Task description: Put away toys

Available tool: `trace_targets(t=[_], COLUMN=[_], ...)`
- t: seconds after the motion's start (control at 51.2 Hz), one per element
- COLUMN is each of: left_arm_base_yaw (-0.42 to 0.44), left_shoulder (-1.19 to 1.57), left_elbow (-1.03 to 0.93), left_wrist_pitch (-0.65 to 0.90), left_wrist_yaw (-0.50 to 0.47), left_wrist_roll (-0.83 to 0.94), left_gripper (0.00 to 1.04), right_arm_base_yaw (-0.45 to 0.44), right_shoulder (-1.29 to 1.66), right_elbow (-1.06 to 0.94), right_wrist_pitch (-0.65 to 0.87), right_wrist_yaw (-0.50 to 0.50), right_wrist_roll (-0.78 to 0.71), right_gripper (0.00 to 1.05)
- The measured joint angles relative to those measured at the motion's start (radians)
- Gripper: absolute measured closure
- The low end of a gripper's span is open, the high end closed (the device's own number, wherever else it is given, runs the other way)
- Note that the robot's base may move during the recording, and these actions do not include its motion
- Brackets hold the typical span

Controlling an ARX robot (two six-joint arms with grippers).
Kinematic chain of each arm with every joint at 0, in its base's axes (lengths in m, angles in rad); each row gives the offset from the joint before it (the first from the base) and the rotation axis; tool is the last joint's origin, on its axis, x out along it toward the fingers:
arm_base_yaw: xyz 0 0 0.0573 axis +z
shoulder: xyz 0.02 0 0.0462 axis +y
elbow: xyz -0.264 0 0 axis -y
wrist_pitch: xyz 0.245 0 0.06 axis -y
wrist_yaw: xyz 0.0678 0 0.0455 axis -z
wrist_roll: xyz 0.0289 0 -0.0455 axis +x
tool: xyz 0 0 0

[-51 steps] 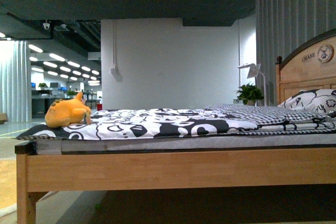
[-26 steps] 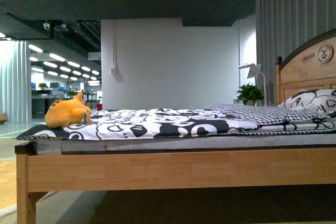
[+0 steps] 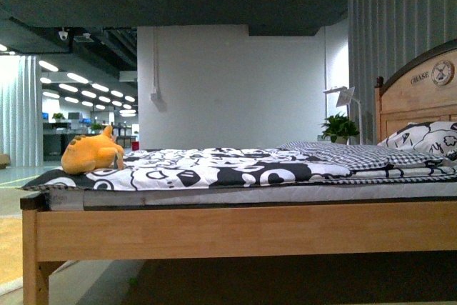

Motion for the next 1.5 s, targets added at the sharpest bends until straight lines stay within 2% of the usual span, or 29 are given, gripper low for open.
trace_targets(t=[1.504], left_arm_base_yaw=[0.0], left_shoulder=[0.0], left_elbow=[0.0], left_wrist_pitch=[0.0], left_wrist_yaw=[0.0], left_wrist_roll=[0.0], left_gripper=[0.06], right_arm_base_yaw=[0.0], right_shoulder=[0.0], right_elbow=[0.0], right_wrist_pitch=[0.0], right_wrist_yaw=[0.0], right_wrist_roll=[0.0], right_gripper=[0.07])
